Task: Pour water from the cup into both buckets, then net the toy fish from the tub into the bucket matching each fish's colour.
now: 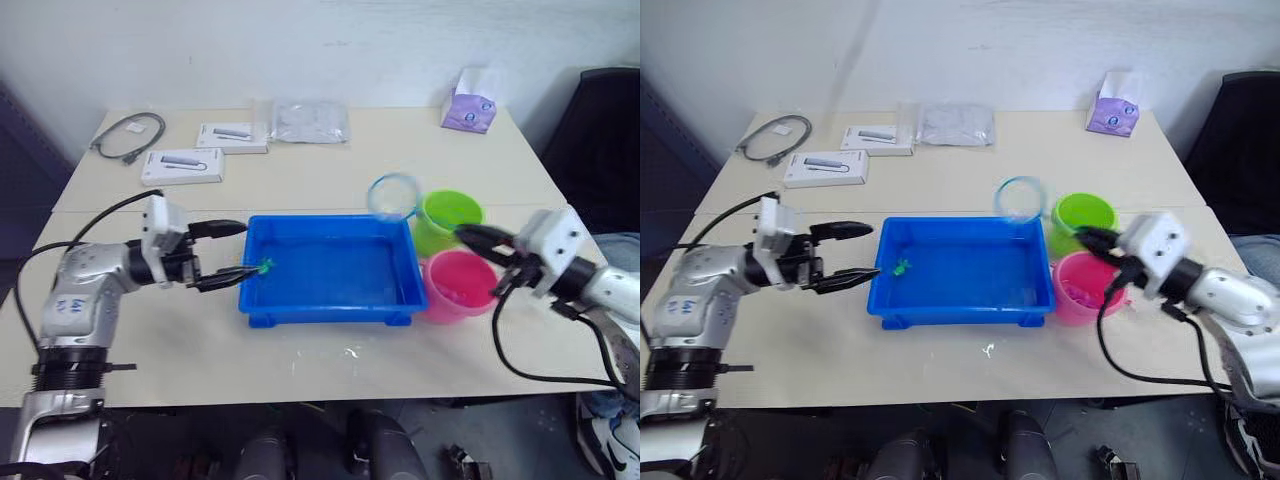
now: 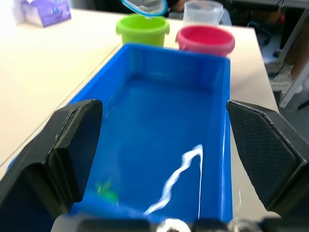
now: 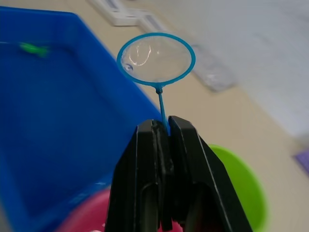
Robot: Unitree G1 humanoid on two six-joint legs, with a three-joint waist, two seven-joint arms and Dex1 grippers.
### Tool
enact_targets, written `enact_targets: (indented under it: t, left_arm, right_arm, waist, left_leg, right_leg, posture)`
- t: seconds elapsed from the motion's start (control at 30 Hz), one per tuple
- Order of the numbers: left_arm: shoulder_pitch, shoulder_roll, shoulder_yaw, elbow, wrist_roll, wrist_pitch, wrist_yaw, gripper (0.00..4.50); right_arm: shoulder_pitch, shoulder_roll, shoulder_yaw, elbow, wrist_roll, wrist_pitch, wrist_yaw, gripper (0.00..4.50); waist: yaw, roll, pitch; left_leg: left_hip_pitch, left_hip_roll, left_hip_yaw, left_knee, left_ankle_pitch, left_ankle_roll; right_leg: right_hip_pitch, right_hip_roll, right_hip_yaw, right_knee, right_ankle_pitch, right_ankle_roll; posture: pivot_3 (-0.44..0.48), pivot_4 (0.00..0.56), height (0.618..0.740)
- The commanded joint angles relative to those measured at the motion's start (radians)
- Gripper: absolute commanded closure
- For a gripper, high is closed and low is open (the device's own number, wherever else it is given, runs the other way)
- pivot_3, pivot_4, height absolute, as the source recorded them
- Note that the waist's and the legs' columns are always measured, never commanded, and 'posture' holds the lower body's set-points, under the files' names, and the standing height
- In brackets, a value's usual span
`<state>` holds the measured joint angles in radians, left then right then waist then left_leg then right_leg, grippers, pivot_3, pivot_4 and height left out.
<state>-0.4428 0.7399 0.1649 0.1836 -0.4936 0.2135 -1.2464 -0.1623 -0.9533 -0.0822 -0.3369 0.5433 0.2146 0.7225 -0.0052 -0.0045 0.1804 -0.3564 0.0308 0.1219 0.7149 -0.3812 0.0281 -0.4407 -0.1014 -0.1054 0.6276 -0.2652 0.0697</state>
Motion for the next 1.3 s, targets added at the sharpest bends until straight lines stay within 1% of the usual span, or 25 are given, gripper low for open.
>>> enact_targets:
  t: [0.03,0.1,0.17,0.27,0.37,0.5,0.57,0.73,0.83,0.97,1.1,1.3]
  left_arm:
    - [0.046,0.067,0.028,0.030,0.031,-0.063,-0.057,0.08]
    - [0.064,0.099,0.030,0.051,0.053,-0.082,-0.068,0.08]
    - [0.066,0.122,0.020,0.067,0.079,-0.098,-0.068,0.08]
    - [0.063,0.140,0.012,0.039,0.081,-0.070,-0.068,0.08]
    - [0.056,0.152,0.005,-0.001,0.074,-0.026,-0.063,0.08]
    - [0.003,0.163,-0.020,-0.069,0.073,0.070,-0.026,0.08]
    - [-0.012,0.168,-0.033,-0.100,0.073,0.111,-0.016,0.08]
    - [-0.029,0.185,-0.075,-0.184,0.109,0.252,0.073,0.08]
    - [-0.012,0.184,-0.093,-0.242,0.128,0.288,0.114,0.08]
    - [0.007,0.144,-0.127,-0.338,0.160,0.333,0.214,0.08]
    - [-0.011,0.111,-0.140,-0.362,0.187,0.359,0.292,0.08]
    - [0.008,0.123,-0.158,-0.402,0.186,0.381,0.287,0.08]
  right_arm:
    - [-0.083,-0.010,0.085,-0.089,0.016,0.175,0.033,4.50]
    - [-0.142,0.005,0.163,-0.095,-0.013,0.295,0.017,4.50]
    - [-0.197,0.054,0.233,-0.078,-0.048,0.370,-0.011,4.50]
    - [-0.268,0.080,0.352,-0.031,-0.164,0.402,0.016,4.50]
    - [-0.329,0.135,0.391,0.033,-0.227,0.409,0.003,4.50]
    - [-0.436,0.213,0.474,0.155,-0.329,0.416,0.024,4.50]
    - [-0.469,0.255,0.490,0.204,-0.358,0.409,0.032,4.50]
    - [-0.549,0.382,0.521,0.303,-0.405,0.378,0.058,4.50]
    - [-0.570,0.443,0.526,0.331,-0.425,0.366,0.064,4.50]
    - [-0.571,0.495,0.537,0.316,-0.441,0.367,0.077,4.50]
    - [-0.563,0.519,0.536,0.297,-0.445,0.369,0.090,4.50]
    - [-0.529,0.551,0.479,0.225,-0.381,0.389,0.113,4.50]
  waist:
    - [0.001,0.000,0.000]
    - [0.001,0.000,0.000]
    - [0.005,-0.001,0.000]
    - [0.005,-0.001,0.000]
    - [0.001,-0.001,0.000]
    - [0.000,-0.001,0.000]
    - [-0.001,-0.001,0.000]
    - [-0.006,-0.001,0.000]
    - [-0.017,-0.001,0.000]
    - [-0.020,-0.001,0.000]
    - [-0.022,-0.001,0.000]
    - [-0.025,-0.001,0.000]
  left_leg:
    - [0.000,0.000,0.000,0.000,0.000,0.001]
    - [0.000,-0.001,0.000,0.000,-0.001,0.001]
    - [-0.001,-0.001,0.000,0.000,-0.001,0.001]
    - [-0.004,-0.003,-0.001,0.001,-0.001,0.001]
    - [-0.006,-0.003,-0.001,0.001,-0.002,0.002]
    - [-0.011,-0.003,-0.001,0.002,-0.001,0.003]
    - [-0.011,-0.002,-0.001,0.002,-0.001,0.003]
    - [-0.012,-0.002,-0.001,0.001,-0.001,0.002]
    - [-0.012,-0.002,-0.001,0.001,-0.001,0.002]
    - [-0.013,-0.002,-0.002,0.001,-0.001,0.002]
    - [-0.012,-0.002,-0.002,0.002,-0.001,0.002]
    - [-0.012,-0.001,-0.002,0.001,-0.001,0.002]
  right_leg:
    - [0.000,-0.001,0.000,0.000,0.000,0.000]
    - [0.000,-0.002,-0.001,0.000,0.000,0.000]
    - [-0.001,-0.004,-0.002,-0.001,0.000,0.000]
    - [-0.003,-0.006,-0.004,0.000,0.000,-0.001]
    - [-0.004,-0.006,-0.005,0.000,0.000,0.000]
    - [-0.006,-0.002,-0.008,0.001,0.001,0.001]
    - [-0.006,0.002,-0.008,0.001,0.001,0.001]
    - [-0.006,0.004,-0.008,0.000,0.001,0.001]
    - [-0.006,0.004,-0.008,0.001,0.001,0.002]
    - [-0.006,0.004,-0.007,0.000,0.001,0.002]
    - [-0.006,0.004,-0.007,0.000,0.001,0.002]
    - [-0.006,0.004,-0.007,0.000,0.001,0.002]
  posture:
    - [0.000,0.150,0.740]
    - [0.000,0.150,0.740]
    - [0.000,0.150,0.740]
    - [0.000,0.150,0.740]
    - [0.000,0.150,0.740]
    - [0.000,0.150,0.740]
    - [0.000,0.150,0.740]
    - [0.000,0.150,0.740]
    - [0.000,0.150,0.740]
    - [0.000,0.150,0.740]
    - [0.000,0.150,0.740]
    - [0.000,0.150,0.740]
